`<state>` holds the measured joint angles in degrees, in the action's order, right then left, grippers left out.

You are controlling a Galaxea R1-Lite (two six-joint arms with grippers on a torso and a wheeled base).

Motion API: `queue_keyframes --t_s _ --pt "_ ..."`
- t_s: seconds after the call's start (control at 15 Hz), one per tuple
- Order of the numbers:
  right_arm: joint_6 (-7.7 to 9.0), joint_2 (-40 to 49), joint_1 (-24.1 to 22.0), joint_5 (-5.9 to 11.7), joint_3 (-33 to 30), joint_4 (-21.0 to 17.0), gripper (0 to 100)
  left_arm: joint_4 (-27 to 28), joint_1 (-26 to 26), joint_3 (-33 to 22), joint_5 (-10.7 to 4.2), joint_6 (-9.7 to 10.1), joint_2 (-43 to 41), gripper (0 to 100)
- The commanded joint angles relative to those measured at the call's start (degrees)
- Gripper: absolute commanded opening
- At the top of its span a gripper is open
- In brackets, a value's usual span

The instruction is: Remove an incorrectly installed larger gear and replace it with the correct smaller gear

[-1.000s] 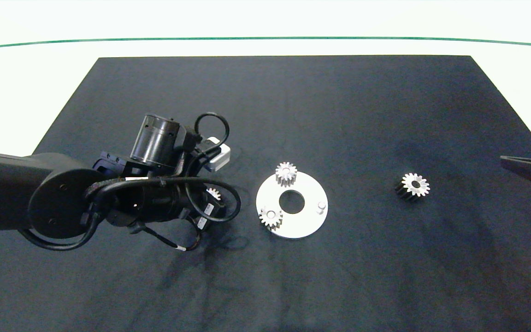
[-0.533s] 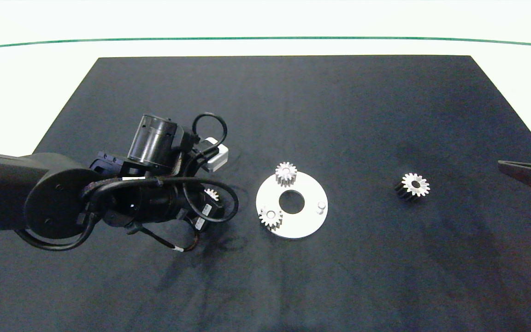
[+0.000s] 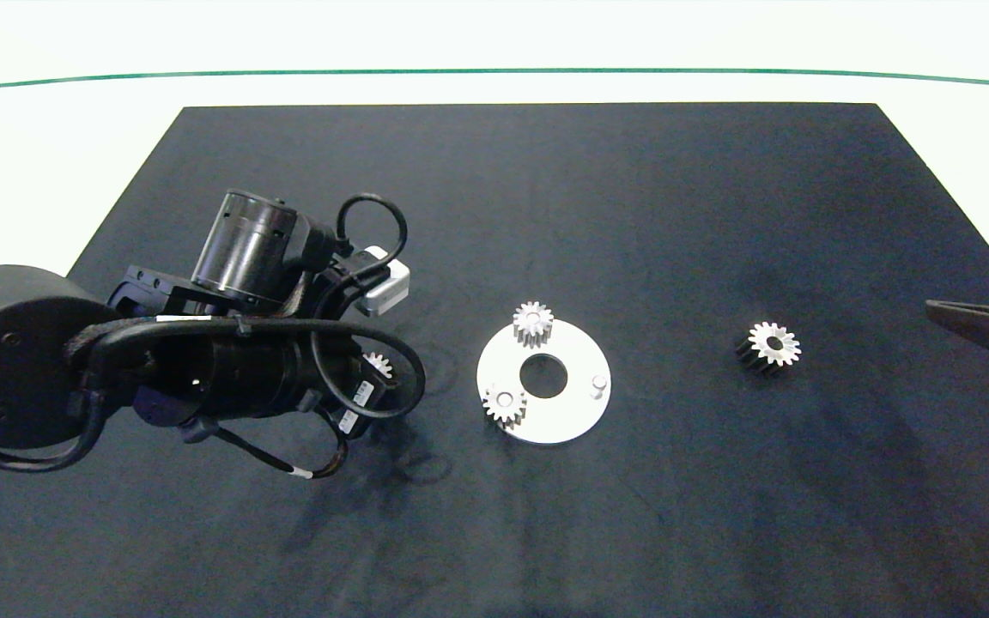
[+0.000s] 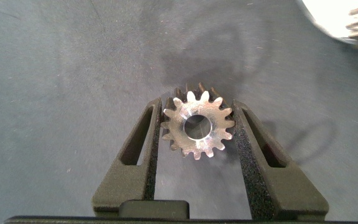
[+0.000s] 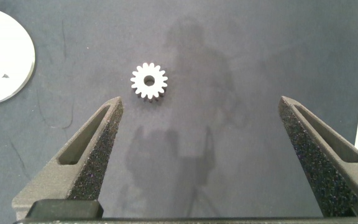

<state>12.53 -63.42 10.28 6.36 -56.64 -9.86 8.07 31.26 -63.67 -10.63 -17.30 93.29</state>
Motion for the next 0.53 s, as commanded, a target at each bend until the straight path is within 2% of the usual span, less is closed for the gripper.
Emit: queue_keyframes --t_s 0.07,0.27,0.4,0.53 --pt "0.04 -0.04 0.01 0.05 0.21 0.02 100 1.25 2.05 -0.14 -0.53 -0.10 -3.03 22" --pt "0.04 0.05 0.01 0.05 0.30 0.02 100 3.09 5.39 -1.02 -1.67 -0.10 -4.61 22" --pt "0.04 0.22 0.09 -0.04 0.39 -0.07 100 4.50 10.40 -1.10 -3.87 -0.10 -5.67 22" --pt "-0.14 0.66 0.09 -0.04 0.39 -0.07 100 4.59 13.83 -1.10 -5.28 -0.10 -5.58 22"
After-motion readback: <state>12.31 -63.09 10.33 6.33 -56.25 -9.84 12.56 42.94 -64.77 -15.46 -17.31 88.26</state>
